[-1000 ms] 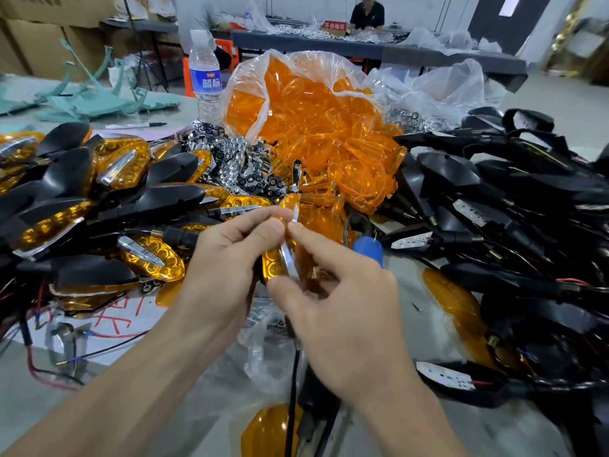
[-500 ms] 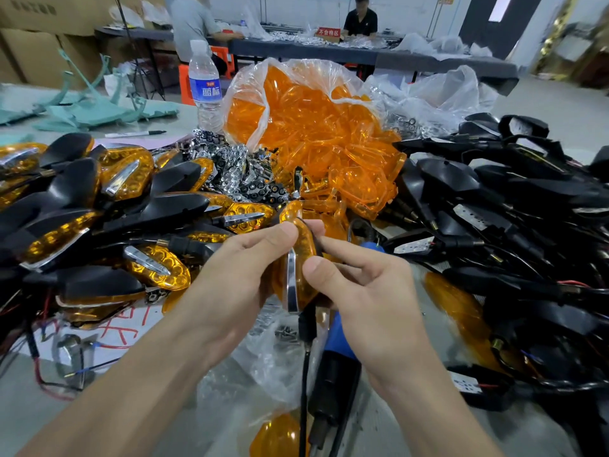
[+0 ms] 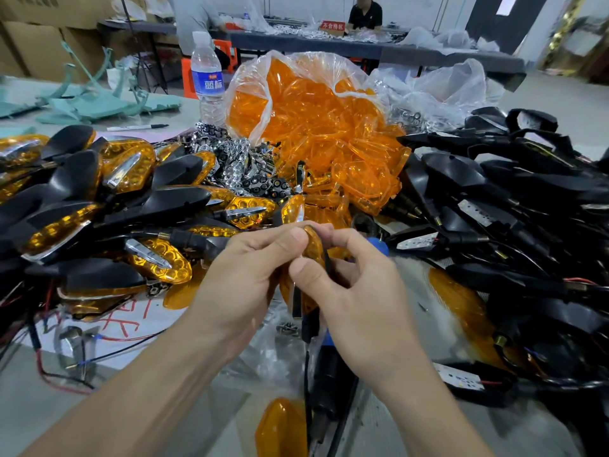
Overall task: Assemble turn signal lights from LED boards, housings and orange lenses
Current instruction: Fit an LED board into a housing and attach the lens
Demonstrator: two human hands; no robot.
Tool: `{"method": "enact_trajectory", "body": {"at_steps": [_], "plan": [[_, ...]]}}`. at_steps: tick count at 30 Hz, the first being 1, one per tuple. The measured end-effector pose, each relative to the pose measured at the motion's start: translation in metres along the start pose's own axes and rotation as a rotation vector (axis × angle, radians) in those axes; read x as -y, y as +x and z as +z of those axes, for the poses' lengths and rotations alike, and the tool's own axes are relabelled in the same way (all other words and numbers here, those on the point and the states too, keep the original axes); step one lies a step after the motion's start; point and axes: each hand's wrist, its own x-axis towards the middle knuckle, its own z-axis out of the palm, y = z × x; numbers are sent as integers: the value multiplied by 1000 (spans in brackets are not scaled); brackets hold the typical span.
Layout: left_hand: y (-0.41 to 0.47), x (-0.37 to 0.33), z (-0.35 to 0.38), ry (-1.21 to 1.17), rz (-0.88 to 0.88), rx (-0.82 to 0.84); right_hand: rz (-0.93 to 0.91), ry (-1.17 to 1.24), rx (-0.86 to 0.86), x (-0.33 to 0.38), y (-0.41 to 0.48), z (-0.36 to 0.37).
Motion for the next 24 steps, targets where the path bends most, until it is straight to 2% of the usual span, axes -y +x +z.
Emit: {"method": "enact_trajectory", "body": {"at_steps": [5, 10, 16, 21, 24], "plan": [[-3, -5, 2, -84, 18, 71, -10, 48, -17, 6, -1, 0], [-5, -5, 5, -61, 52, 46, -10, 108, -63, 10, -3, 1], [-4, 0, 8, 39, 32, 19, 75, 159, -89, 12, 1, 0], [-6, 4, 7, 194, -52, 134, 158, 451, -237, 17, 11, -27], [-8, 3, 11, 208, -74, 212, 188, 683, -200, 18, 15, -41]]}}
